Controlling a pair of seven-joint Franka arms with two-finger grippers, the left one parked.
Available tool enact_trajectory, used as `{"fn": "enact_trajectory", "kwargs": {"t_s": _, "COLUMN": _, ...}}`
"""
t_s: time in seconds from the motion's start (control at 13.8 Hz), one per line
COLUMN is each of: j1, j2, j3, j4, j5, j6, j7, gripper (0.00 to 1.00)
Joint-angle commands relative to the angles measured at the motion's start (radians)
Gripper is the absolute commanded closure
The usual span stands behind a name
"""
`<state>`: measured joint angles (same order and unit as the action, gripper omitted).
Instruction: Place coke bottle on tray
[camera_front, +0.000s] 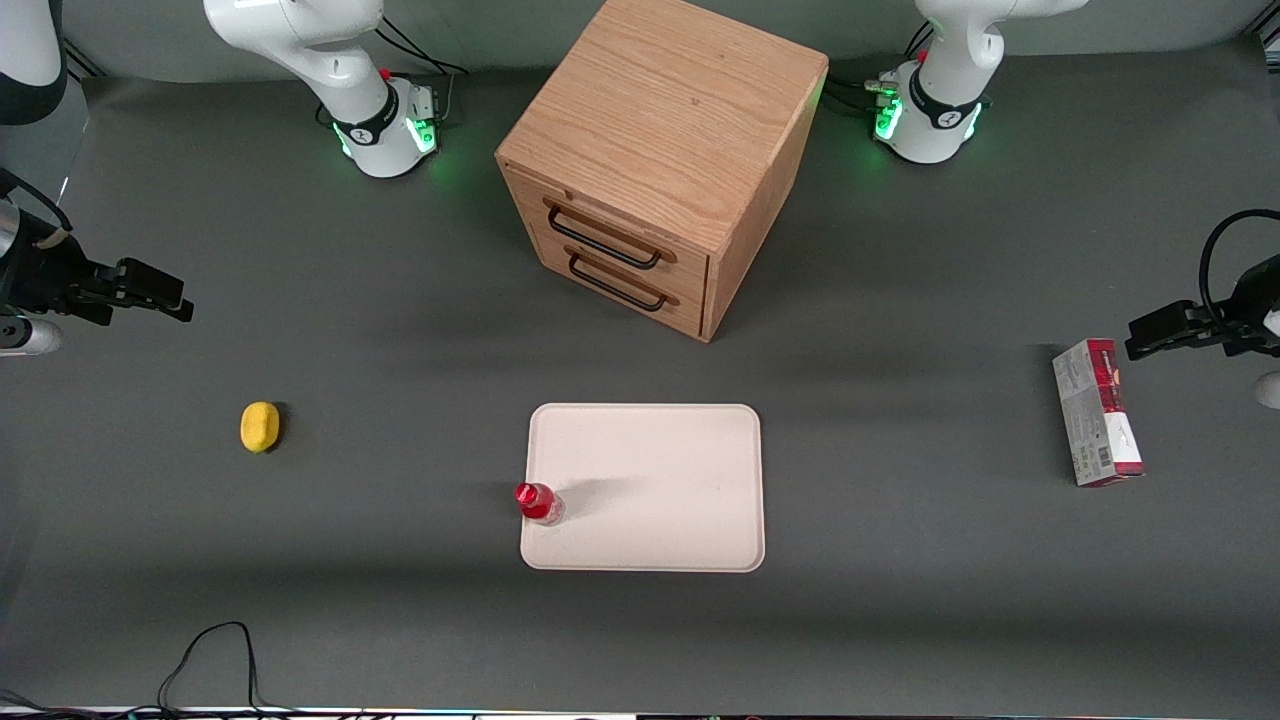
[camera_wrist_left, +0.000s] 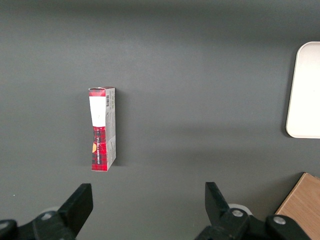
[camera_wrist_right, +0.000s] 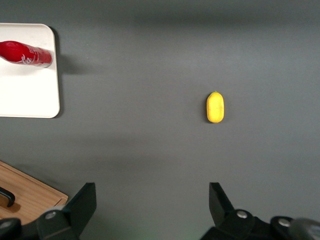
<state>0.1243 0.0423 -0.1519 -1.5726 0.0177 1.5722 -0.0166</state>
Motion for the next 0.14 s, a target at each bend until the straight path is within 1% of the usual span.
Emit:
{"fn": "enact_trajectory", "kwargs": {"t_s": 0.0, "j1": -0.006, "j2": -0.016, "j3": 0.012, "j4": -0.007, "j5": -0.031, "j6": 0.011, "j7": 0.017, "gripper": 0.0}}
{"fn": "enact_trajectory", "kwargs": {"t_s": 0.07, "j1": -0.006, "j2": -0.015, "j3": 0.014, "j4": -0.006, "j5": -0.03, "j6": 0.011, "j7": 0.017, "gripper": 0.0}}
